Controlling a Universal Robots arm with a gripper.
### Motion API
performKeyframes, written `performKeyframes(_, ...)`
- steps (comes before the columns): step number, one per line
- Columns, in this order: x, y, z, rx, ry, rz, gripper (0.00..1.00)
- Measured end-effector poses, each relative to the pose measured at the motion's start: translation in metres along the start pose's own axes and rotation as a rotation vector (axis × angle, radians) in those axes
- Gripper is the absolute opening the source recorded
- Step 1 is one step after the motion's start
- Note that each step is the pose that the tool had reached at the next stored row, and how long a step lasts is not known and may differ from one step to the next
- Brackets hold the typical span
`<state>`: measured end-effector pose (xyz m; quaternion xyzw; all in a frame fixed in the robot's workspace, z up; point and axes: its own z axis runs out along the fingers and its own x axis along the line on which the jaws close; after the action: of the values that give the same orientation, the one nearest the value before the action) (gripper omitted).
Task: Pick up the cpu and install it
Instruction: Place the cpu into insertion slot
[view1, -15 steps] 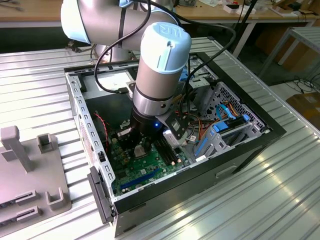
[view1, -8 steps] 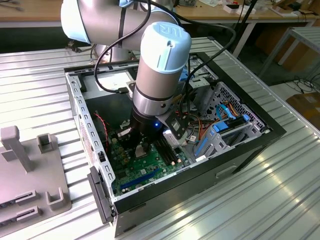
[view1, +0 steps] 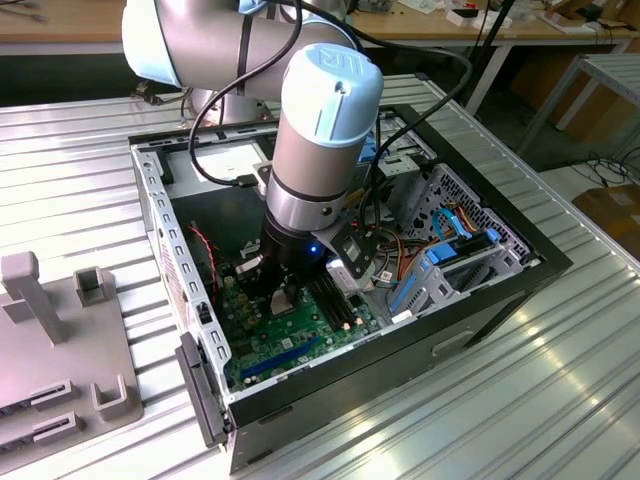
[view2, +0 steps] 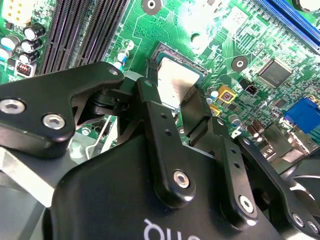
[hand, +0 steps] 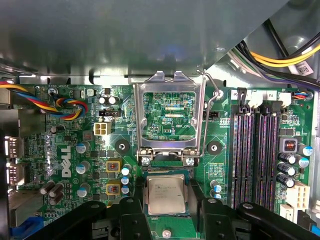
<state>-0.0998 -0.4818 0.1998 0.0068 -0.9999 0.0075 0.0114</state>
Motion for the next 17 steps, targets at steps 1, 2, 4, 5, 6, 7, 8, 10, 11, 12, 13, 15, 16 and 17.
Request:
performKeyframes(1,0.0,0.0,0.0,0.0,0.0,0.0,0.44)
performKeyframes(2,0.0,0.0,0.0,0.0,0.0001,0.0,0.44)
performKeyframes(4,0.0,0.0,0.0,0.0,0.0001,0.0,0.44)
performKeyframes(5,0.0,0.0,0.0,0.0,0.0001,0.0,0.44)
performKeyframes(6,0.0,0.0,0.0,0.0,0.0001,0.0,0.44)
performKeyframes(7,0.0,0.0,-0.0002,0.0,0.0001,0.0,0.44)
performKeyframes(8,-0.0001,0.0,-0.0005,-0.0001,0.0001,0.0,0.44)
performKeyframes(10,-0.0001,0.0001,-0.0014,-0.0005,-0.0003,0.0,0.44)
performKeyframes(11,-0.0001,0.0,-0.0018,-0.0004,-0.0002,0.0,0.44)
performKeyframes(12,-0.0001,0.0,-0.002,-0.0003,-0.0001,0.0,0.44)
performKeyframes(13,-0.0001,0.0,-0.0023,-0.0001,0.0,0.0,0.44)
performKeyframes(15,0.0,0.0,-0.0024,-0.0002,-0.0001,0.0,0.44)
performKeyframes(16,0.0001,-0.0003,-0.0026,0.0001,0.0,0.0,0.44)
performKeyframes(17,0.0,-0.0003,-0.0026,0.0001,0.0001,0.0,0.44)
